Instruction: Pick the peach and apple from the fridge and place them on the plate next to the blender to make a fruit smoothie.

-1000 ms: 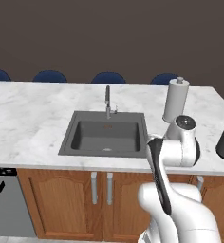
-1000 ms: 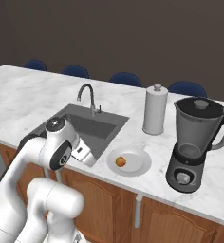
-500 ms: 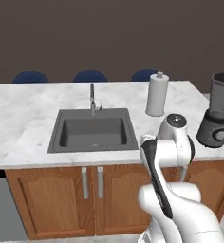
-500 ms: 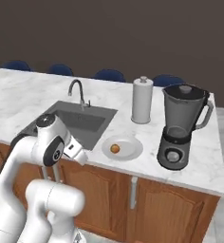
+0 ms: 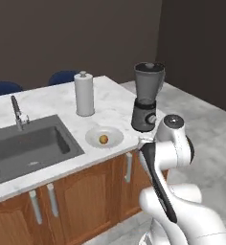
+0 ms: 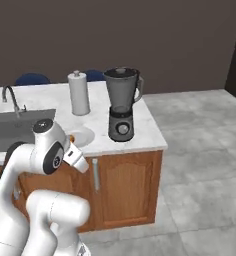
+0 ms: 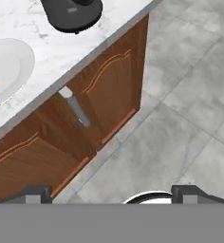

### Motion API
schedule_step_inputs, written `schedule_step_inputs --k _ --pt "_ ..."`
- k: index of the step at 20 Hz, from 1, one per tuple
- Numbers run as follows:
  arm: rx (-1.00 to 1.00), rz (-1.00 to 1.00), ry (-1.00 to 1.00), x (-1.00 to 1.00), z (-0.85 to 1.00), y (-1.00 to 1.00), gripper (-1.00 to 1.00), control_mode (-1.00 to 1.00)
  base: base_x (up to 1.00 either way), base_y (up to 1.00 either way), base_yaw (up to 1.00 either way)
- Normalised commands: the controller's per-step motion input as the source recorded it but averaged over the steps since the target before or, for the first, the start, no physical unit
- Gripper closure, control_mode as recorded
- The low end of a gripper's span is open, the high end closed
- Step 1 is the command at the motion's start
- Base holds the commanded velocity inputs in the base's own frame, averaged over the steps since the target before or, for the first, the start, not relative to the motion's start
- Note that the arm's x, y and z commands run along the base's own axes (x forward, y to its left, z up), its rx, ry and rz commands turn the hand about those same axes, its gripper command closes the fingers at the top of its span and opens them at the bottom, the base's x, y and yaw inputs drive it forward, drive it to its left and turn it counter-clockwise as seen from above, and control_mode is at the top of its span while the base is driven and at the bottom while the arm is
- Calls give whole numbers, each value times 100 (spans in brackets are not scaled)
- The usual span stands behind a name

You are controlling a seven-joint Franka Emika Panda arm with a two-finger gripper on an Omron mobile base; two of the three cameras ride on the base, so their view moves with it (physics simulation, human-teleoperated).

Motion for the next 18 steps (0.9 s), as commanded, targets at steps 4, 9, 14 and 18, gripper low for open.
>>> schedule_step_inputs --k 4,9,14,18 --pt "0 0 0 0 0 0 -100 100 -34 0 -86" --pt "0 0 0 0 0 0 -100 100 -31 0 -86" --pt "0 0 0 0 0 0 -100 100 -16 0 -83" --pt "0 0 0 0 0 0 -100 100 -1 0 -76"
